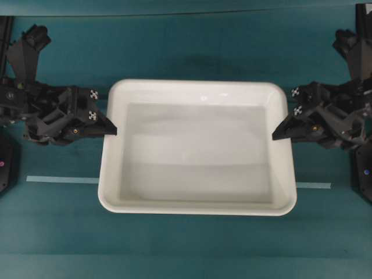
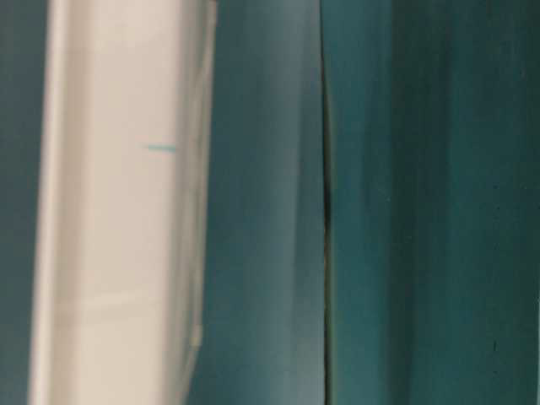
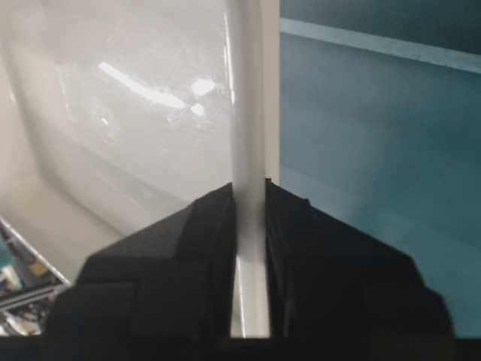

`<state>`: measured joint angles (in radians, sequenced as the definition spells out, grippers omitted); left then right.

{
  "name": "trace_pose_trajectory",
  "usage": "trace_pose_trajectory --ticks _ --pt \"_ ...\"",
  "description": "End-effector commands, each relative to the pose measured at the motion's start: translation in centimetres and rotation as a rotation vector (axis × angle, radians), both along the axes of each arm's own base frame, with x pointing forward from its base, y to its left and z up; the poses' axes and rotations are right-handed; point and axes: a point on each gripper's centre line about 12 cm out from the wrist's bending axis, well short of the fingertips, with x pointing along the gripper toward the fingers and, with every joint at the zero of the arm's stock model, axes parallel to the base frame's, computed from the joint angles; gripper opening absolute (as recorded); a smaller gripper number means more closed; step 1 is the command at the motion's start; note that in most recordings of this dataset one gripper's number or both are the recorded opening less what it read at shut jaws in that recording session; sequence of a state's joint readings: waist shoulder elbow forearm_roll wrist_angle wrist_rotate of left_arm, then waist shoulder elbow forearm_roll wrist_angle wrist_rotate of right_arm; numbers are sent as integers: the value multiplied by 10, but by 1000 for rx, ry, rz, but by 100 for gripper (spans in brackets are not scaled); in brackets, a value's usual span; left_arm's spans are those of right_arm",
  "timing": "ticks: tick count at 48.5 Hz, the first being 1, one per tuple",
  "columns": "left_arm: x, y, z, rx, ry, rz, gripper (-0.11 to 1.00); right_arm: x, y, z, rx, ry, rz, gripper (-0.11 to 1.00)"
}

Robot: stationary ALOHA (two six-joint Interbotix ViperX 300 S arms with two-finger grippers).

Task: Lift the white case with both hands.
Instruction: 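Lift the white tray upward with both grippers holding its side rims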

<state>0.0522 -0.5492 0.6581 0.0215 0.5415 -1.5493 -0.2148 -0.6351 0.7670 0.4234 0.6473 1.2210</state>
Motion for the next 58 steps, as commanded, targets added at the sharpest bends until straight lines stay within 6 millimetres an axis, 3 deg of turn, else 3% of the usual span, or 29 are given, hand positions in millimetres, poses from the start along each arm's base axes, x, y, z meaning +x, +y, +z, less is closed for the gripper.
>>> trace_pose_trajectory --ticks 1,23,39,48,58 --pt "9 0 30 17 -60 -8 7 8 -3 30 -10 -56 1 10" --pt "6 0 118 30 -129 -9 6 8 -1 115 -17 -133 26 10" --pt "2 -4 155 38 -184 -25 7 8 1 178 -36 -168 63 9" --pt "0 -7 185 40 -208 -37 6 13 3 204 -46 -156 98 9" --pt "1 -10 202 51 -203 -52 6 17 3 224 -59 -160 120 9"
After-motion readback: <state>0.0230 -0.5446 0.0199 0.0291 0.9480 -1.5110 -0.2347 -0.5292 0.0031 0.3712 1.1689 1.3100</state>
